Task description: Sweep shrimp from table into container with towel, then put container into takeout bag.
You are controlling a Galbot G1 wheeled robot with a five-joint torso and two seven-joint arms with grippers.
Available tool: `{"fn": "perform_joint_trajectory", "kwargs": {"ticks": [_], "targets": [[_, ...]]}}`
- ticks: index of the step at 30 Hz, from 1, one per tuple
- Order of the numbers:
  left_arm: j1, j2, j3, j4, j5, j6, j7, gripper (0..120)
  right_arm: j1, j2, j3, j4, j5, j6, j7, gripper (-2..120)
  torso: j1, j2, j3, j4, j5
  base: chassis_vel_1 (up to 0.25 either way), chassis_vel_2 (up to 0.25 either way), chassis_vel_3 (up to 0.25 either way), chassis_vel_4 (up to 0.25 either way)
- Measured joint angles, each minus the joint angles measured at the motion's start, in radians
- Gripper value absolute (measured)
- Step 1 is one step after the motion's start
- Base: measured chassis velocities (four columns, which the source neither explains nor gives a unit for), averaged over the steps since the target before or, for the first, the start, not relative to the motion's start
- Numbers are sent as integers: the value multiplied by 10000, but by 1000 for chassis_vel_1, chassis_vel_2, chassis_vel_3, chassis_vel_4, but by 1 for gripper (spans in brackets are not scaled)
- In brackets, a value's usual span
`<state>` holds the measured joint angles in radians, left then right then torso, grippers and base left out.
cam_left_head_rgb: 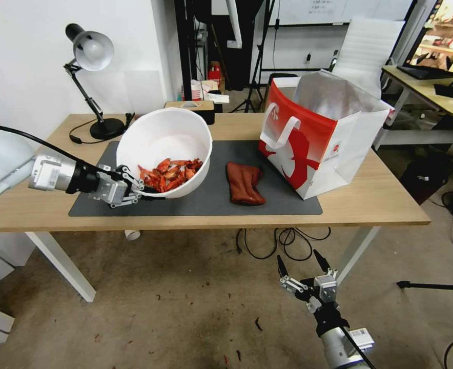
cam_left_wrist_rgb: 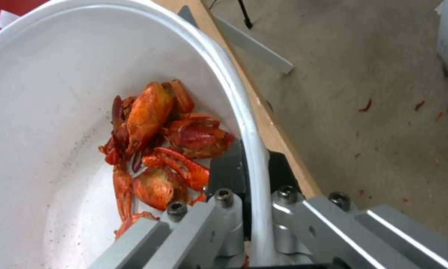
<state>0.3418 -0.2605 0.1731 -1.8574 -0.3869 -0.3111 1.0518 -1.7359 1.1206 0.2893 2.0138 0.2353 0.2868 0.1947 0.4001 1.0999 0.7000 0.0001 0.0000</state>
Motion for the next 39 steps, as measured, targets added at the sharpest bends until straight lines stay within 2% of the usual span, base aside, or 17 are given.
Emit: {"fn": "perform_joint_trajectory", "kwargs": {"ticks": [7,10,11,15,16,19,20,23,24,27,28,29,32,33,36,37,39], "targets": [[-524,-146,540,90,13,4,-6,0,37,-74,-2,1,4,-33,-11,100,0,1,0,-1,1,0,0,0,0],[-1402,-320,1209,288,11,19,-24,0,34,-98,14,11,10,-47,-27,100,-1,1,0,0,0,0,0,0,0],[-1402,-320,1209,288,11,19,-24,0,34,-98,14,11,10,-47,-27,100,-1,1,0,0,0,0,0,0,0],[-2907,-755,2514,741,-5,83,-91,0,-27,-100,57,41,11,-56,-63,100,0,1,0,-2,1,0,0,0,0],[-2907,-755,2514,741,-5,83,-91,0,-27,-100,57,41,11,-56,-63,100,0,1,0,-2,1,0,0,0,0],[-3641,-1150,3303,1288,-12,111,-173,0,-72,-106,122,63,9,-66,-78,100,-1,1,0,-3,0,0,0,0,0],[-3641,-1150,3303,1288,-12,111,-173,0,-72,-106,122,63,9,-66,-78,100,-1,1,0,-3,0,0,0,0,0],[-4287,-1573,3919,1911,-13,96,-237,0,-85,-95,214,94,9,-81,-87,100,0,1,0,-1,-1,0,0,0,0],[-4287,-1573,3919,1911,-13,96,-237,0,-85,-95,214,94,9,-81,-87,100,0,1,0,-1,-1,0,0,0,0],[-5068,-2128,4415,2562,-14,29,-243,0,-95,-58,267,96,8,-100,-97,100,-1,0,0,-1,-1,0,0,0,0],[-5068,-2128,4415,2562,-14,29,-243,0,-95,-58,267,96,8,-100,-97,100,-1,0,0,-1,-1,0,0,0,0],[-5330,-2319,4549,2762,-15,14,-244,0,-100,-49,276,96,8,-117,-99,100,-1,1,1,0,-1,0,0,0,0],[-6258,-3169,4941,3504,-91,-89,-233,0,-96,-4,299,87,-4,-162,-103,100,-1,0,1,-5,2,0,0,0,0],[-6258,-3169,4941,3504,-91,-89,-233,0,-96,-4,299,87,-4,-162,-103,100,-1,0,1,-5,2,0,0,0,0],[-6983,-3986,5308,4301,-264,-168,-223,0,-89,29,339,83,-16,-200,-108,100,-1,0,0,-2,2,0,0,0,0],[-6983,-3986,5308,4301,-264,-168,-223,0,-89,29,339,83,-16,-200,-108,100,-1,0,0,-2,2,0,0,0,0],[-7249,-4470,5376,4786,-328,-189,-223,0,-84,59,369,57,-18,-213,-110,100,-1,0,0,-2,4,0,0,0,0]]}}
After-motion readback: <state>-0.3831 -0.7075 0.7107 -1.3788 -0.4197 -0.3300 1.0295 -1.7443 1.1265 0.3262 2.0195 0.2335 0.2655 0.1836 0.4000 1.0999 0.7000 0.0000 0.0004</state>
